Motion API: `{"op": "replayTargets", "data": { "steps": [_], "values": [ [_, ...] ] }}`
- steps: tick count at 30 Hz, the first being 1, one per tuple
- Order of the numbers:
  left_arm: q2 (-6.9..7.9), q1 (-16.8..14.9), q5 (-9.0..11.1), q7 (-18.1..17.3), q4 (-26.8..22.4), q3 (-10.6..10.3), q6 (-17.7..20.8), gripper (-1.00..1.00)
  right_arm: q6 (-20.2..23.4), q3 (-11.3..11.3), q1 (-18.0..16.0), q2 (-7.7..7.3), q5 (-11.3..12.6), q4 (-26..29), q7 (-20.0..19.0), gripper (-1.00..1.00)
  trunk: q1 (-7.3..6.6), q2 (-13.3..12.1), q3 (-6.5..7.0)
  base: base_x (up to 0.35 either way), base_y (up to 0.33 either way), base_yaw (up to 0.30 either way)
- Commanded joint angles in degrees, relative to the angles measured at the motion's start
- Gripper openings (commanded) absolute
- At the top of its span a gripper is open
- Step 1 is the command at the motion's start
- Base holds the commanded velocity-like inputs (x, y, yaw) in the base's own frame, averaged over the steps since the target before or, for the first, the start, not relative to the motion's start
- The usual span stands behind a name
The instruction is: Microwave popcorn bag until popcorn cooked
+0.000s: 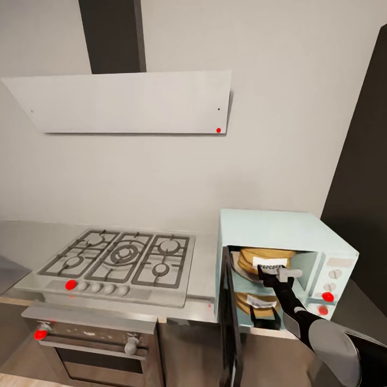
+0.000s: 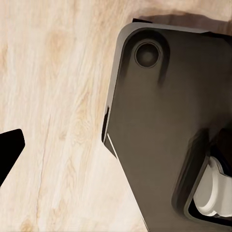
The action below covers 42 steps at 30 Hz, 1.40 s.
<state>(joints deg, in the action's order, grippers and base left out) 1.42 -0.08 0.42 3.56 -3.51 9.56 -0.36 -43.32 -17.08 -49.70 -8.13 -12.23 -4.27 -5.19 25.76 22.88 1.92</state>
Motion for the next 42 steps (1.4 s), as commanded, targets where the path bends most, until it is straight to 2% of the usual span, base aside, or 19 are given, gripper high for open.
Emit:
{"op": "replayTargets", "data": {
  "steps": [1,17,42],
  "values": [
    [-0.01,0.0,0.0,0.1,0.0,0.3,-0.1,1.00,-0.3,-0.5,-0.1,-0.05,-0.2,-0.2,-0.3,1.00,0.02,0.0,-0.02,0.009,0.000,0.000],
    [-0.07,0.0,0.0,0.1,0.0,0.1,0.0,1.00,-0.3,-0.5,-0.1,-0.05,-0.2,-0.2,-0.3,1.00,0.02,0.0,-0.02,0.031,0.000,0.000],
    [-0.01,0.0,0.0,0.1,0.0,0.3,-0.1,1.00,-0.3,-0.4,-0.1,-0.05,-0.2,-0.2,-0.3,1.00,0.02,0.0,-0.02,-0.326,0.019,0.000]
  ]
}}
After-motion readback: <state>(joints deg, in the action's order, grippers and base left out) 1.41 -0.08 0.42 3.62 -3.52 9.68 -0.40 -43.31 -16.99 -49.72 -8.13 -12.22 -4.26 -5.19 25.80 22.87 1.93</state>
